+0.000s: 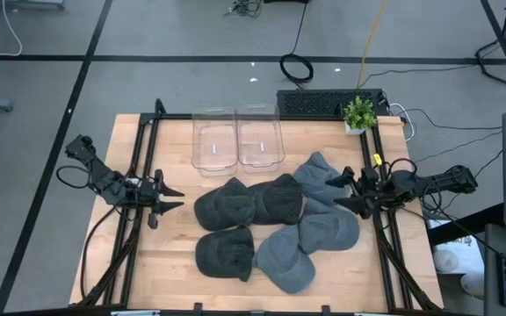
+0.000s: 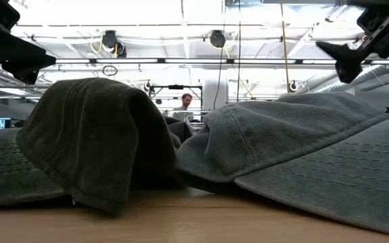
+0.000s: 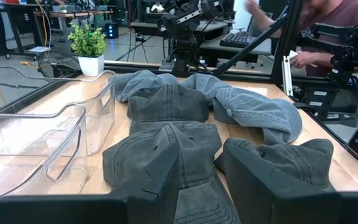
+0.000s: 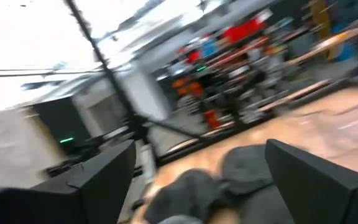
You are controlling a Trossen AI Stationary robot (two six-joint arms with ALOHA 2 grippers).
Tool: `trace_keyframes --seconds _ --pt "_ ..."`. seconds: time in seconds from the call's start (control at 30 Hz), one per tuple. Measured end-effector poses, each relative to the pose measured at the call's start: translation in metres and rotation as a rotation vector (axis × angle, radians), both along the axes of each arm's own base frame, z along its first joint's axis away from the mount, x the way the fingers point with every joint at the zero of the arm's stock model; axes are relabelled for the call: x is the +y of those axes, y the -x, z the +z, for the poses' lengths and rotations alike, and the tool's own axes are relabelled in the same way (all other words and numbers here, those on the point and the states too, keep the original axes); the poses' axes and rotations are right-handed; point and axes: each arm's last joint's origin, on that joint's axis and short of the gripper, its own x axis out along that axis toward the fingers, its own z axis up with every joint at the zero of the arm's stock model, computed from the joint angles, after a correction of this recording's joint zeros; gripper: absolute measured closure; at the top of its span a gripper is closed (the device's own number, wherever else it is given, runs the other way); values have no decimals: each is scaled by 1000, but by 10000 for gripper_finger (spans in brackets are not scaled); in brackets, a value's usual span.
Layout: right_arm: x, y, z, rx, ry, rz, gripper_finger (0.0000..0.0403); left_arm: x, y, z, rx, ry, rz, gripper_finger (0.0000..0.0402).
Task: Pick & Place hat
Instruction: Put the top blue cap into the right transparent bin
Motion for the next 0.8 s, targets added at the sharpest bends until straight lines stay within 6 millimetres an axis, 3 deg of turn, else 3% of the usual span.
trace_keyframes --seconds 0.2,0.33,0.53,0.67,0.8 --pt "-1 -5 1 14 62 -98 57 0 0 0 0 0 0 270" --pt "-2 -14 -7 156 145 -196 57 0 0 0 0 0 0 270" --pt "-3 -29 4 248 319 -361 57 0 0 0 0 0 0 270" --pt "-7 -35 16 215 356 -522 57 0 0 0 0 0 0 270" --pt "-8 -41 28 354 431 -558 57 0 0 0 0 0 0 270"
